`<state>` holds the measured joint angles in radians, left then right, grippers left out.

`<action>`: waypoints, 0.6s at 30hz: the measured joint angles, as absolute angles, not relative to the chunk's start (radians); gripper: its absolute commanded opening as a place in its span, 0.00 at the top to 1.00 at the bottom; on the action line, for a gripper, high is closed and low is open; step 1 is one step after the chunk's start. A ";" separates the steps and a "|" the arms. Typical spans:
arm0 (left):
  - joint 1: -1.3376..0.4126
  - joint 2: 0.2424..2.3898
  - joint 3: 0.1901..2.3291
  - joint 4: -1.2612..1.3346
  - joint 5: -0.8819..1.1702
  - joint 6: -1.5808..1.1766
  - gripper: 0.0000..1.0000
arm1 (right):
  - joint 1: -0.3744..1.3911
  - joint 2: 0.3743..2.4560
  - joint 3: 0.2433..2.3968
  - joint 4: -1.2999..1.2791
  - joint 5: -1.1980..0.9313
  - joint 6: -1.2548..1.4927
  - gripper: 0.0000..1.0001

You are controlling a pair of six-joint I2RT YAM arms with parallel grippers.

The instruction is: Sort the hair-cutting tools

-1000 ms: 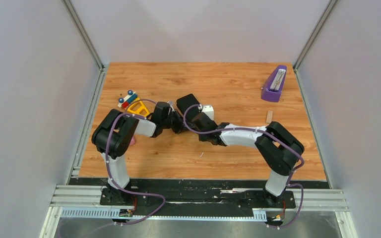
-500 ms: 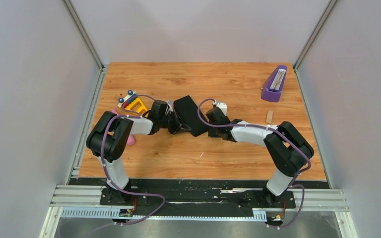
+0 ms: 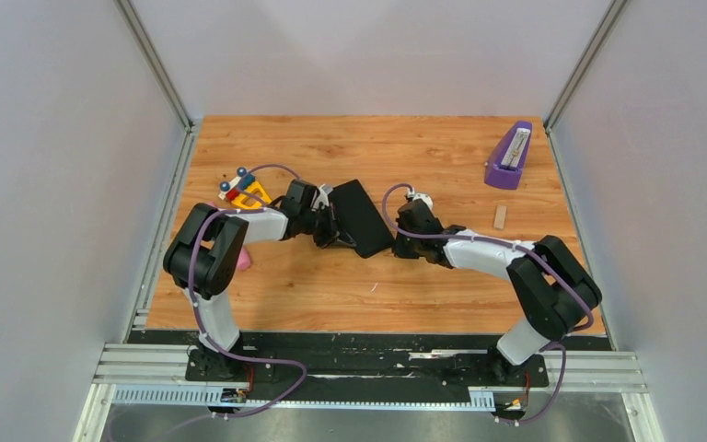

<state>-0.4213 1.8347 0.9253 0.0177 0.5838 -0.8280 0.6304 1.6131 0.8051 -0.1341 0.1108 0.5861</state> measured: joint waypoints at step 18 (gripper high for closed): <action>-0.385 1.788 0.937 -0.176 0.444 -0.696 0.64 | 0.524 1.430 0.712 -0.299 0.203 0.525 0.86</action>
<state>-0.3847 1.7882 0.9371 -0.1761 0.4442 -0.6964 0.5240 1.4300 0.7120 -0.2993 0.2028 0.5247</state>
